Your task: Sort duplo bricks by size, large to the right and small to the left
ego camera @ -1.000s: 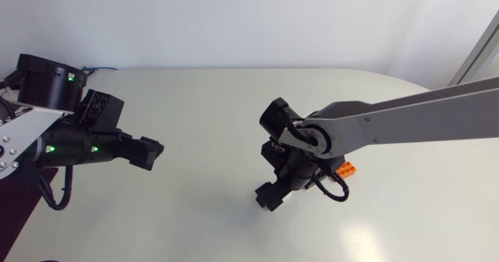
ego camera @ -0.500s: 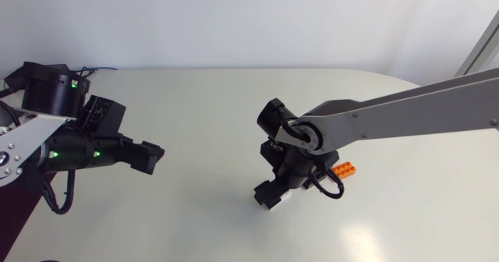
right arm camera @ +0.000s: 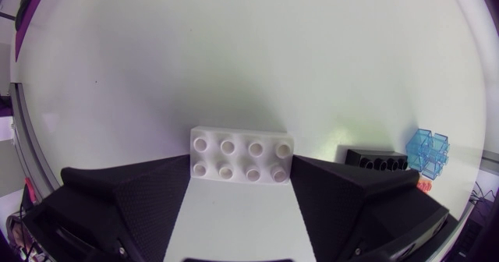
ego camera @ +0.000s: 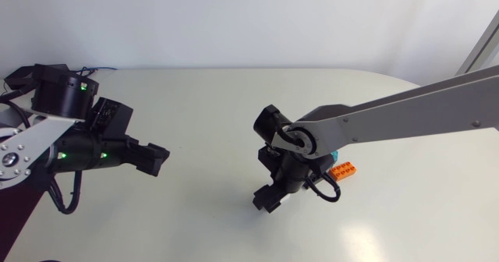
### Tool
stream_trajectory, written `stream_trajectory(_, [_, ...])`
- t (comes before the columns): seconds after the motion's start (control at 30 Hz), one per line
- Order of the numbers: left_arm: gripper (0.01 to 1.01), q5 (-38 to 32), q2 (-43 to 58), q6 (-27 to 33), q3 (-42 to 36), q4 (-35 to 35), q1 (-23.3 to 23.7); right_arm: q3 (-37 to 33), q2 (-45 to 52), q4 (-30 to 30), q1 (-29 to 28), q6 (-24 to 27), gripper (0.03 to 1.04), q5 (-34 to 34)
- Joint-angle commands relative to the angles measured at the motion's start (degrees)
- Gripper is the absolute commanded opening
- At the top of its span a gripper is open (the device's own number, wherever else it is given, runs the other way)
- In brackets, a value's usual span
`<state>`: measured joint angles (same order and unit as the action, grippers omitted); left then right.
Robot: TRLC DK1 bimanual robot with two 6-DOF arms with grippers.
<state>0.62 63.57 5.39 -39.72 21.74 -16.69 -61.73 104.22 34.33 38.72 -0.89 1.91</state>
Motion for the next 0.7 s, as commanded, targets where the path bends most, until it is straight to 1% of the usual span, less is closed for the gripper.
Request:
stream_trajectory(0.0, [0.984, -0.3, 1.0, 0.7, 1.7, -0.6, -0.5, 0.1, 1.3, 0.0, 0.1, -1.6, 0.51, 0.1])
stream_trajectory(0.03, [0.984, -0.3, 1.1, 0.7, 1.7, -0.7, -0.5, 0.3, 1.0, -0.3, -0.1, -1.7, 0.45, 0.1])
stream_trajectory(0.1, [0.984, -0.3, 1.3, 0.6, 1.6, -0.8, -0.6, 0.8, -0.8, -0.4, -0.8, -1.6, 0.37, -0.1])
stream_trajectory(0.23, [0.984, -0.3, 1.9, 0.6, 1.7, -1.3, -1.1, 1.7, -7.4, 0.9, -3.6, -1.2, 0.36, -0.5])
stream_trajectory(0.37, [0.984, -0.3, 2.3, 0.5, 1.8, -1.3, -2.2, 2.9, -15.4, 4.1, -9.5, 1.2, 0.36, -0.4])
stream_trajectory(0.53, [0.984, -0.3, 2.7, 0.2, 1.7, -1.5, -3.2, 9.0, -19.8, 4.8, -19.5, 6.5, 0.36, 0.0])
stream_trajectory(0.67, [0.984, -0.3, 3.1, 0.0, 1.5, -1.5, -3.9, 14.7, -21.3, 3.2, -25.0, 10.6, 0.36, 0.1])
